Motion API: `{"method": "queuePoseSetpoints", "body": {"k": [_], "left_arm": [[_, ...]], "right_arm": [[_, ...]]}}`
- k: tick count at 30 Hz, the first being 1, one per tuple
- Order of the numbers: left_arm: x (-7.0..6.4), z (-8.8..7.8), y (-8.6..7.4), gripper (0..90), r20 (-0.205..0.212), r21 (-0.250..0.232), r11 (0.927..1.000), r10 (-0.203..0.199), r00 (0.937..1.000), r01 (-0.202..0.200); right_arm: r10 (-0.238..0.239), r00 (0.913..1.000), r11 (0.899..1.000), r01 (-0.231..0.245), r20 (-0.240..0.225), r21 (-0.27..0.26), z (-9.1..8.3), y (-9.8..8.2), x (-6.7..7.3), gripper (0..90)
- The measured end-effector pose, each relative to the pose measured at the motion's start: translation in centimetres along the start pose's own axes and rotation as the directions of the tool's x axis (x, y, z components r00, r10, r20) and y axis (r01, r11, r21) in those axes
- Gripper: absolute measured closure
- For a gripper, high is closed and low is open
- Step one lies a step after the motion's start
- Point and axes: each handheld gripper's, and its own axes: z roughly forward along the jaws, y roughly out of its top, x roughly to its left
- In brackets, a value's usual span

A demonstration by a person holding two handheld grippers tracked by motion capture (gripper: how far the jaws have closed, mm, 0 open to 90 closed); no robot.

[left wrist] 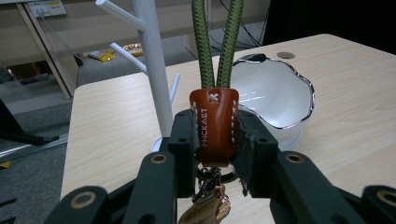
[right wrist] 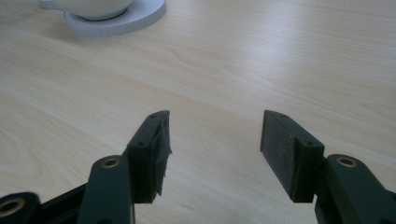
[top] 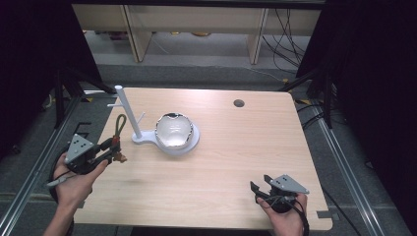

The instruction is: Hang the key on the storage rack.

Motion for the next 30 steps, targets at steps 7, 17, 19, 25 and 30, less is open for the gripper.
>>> {"method": "queuePoseSetpoints", "body": {"k": [7, 17, 19, 25, 30], "left_arm": [[0.2, -0.1, 0.5, 69.3, -0.007, -0.007, 1.0, 0.004, 1.0, -0.004], [0.6, -0.1, 0.9, 69.3, -0.017, -0.014, 0.9999, 0.003, 0.9998, -0.004], [0.7, 0.0, 0.9, 69.3, -0.015, -0.027, 0.9996, 0.002, 0.9999, -0.002], [0.9, 0.1, 1.1, 69.3, -0.024, -0.016, 0.9999, 0.001, 0.9997, -0.001], [1.1, 0.3, 1.2, 69.3, -0.026, -0.028, 0.9996, -0.002, 0.9997, 0.001]], "right_arm": [[-0.005, 1.0, 1.0, 0.005, 0.002, 0.003, 0.0, 0.0, 0.0, 43.3], [-0.002, 1.0, 1.0, 0.002, -0.002, -0.001, 0.1, 0.1, 0.0, 43.3], [-0.001, 1.0, 1.0, 0.001, 0.002, 0.006, 0.0, 0.1, 0.0, 43.3], [0.001, 1.0, 1.0, -0.001, 0.002, 0.007, 0.0, 0.1, 0.0, 43.3], [0.003, 1.0, 1.0, -0.003, -0.003, 0.001, 0.2, 0.0, 0.1, 43.2]]}}
